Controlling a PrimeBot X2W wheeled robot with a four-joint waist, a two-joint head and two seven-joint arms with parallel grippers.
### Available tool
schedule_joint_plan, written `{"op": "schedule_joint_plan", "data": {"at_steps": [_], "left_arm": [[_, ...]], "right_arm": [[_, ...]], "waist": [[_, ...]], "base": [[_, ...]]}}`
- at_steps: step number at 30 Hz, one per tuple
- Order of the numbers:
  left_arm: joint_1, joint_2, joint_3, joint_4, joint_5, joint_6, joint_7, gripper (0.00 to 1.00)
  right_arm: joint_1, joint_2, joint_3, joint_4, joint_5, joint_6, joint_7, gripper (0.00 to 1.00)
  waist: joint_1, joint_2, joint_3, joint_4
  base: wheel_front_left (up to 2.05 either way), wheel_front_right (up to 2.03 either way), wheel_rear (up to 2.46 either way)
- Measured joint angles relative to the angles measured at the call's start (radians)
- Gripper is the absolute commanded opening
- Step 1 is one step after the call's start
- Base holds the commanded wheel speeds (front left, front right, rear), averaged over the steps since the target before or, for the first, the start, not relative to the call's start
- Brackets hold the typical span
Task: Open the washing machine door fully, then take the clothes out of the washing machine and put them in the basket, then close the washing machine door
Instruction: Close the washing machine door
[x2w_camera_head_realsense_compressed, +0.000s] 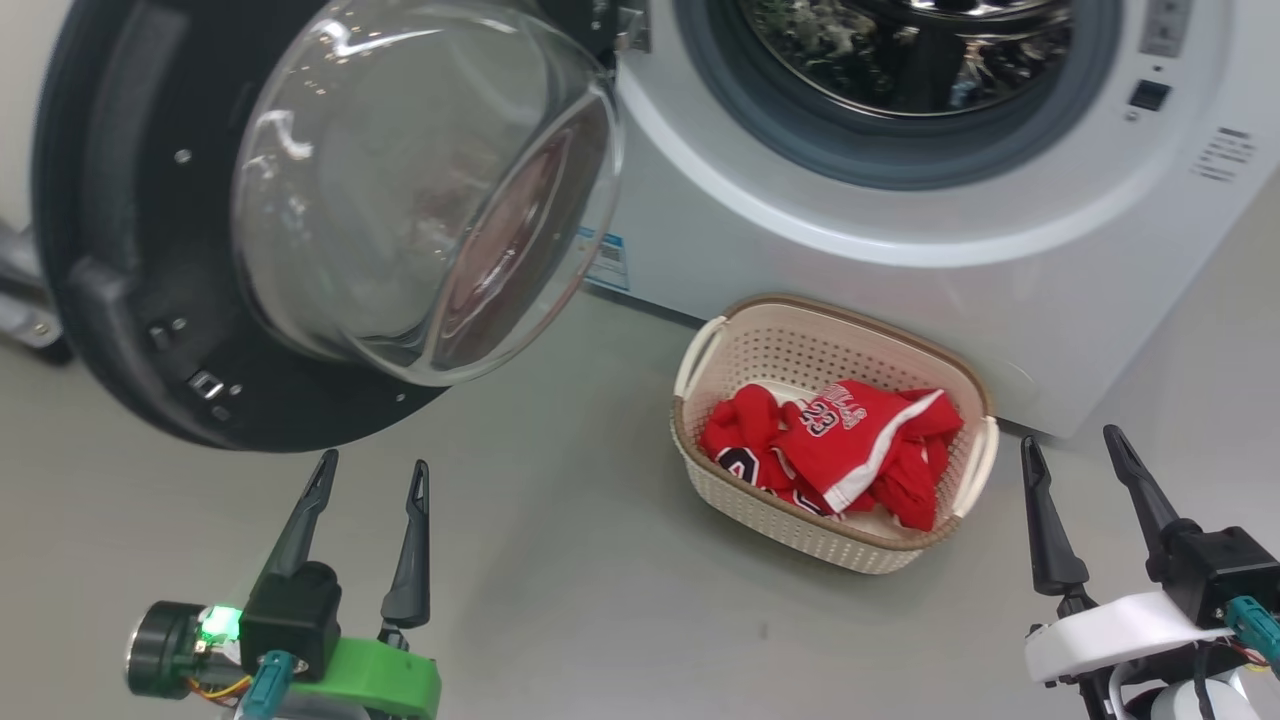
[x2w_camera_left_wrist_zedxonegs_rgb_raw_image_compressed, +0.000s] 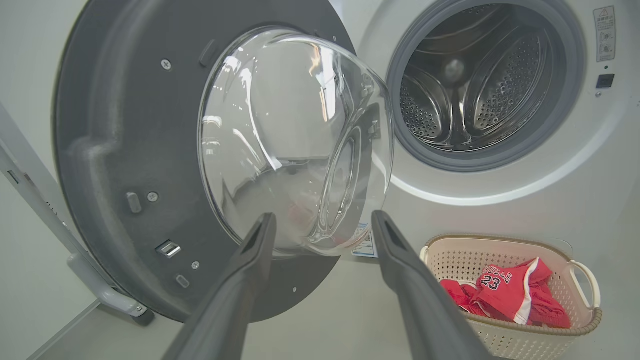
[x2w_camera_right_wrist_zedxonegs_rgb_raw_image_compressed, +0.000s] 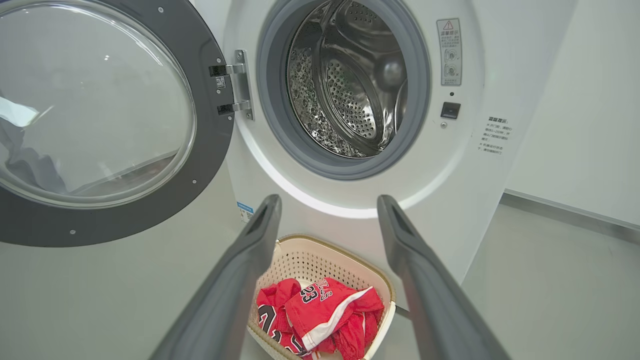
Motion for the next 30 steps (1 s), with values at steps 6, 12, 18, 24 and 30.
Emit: {"op": "schedule_joint_plan", "data": {"at_steps": [6, 12, 18, 24, 30], "left_arm": [[0.004, -0.002, 0.043, -0.003, 0.000, 0.000, -0.011, 1.00], [0.041, -0.004, 0.079, -0.006, 0.000, 0.002, -0.026, 1.00], [0.047, -0.009, 0.093, -0.011, 0.000, 0.005, -0.028, 1.00], [0.058, -0.013, 0.100, -0.016, 0.000, 0.006, -0.028, 1.00], [0.059, -0.016, 0.100, -0.017, 0.000, 0.009, -0.028, 0.00]], "right_arm": [[-0.002, 0.001, 0.038, -0.009, -0.008, 0.018, 0.015, 1.00], [-0.013, 0.002, 0.066, -0.003, -0.017, 0.035, 0.035, 1.00], [-0.026, 0.002, 0.071, 0.000, -0.017, 0.035, 0.041, 1.00], [-0.028, 0.002, 0.075, 0.006, -0.017, 0.036, 0.044, 1.00], [-0.033, 0.003, 0.075, 0.008, -0.017, 0.037, 0.044, 1.00]], "waist": [[0.0000, 0.0000, 0.001, 0.077], [0.0000, 0.0000, 0.004, 0.113], [0.0000, 0.0000, 0.004, 0.114], [0.0000, 0.0000, 0.003, 0.115], [0.0000, 0.0000, 0.002, 0.114]], "base": [[0.00, 0.00, 0.00], [0.00, 0.00, 0.00], [0.00, 0.00, 0.00], [0.00, 0.00, 0.00], [0.00, 0.00, 0.00]]}}
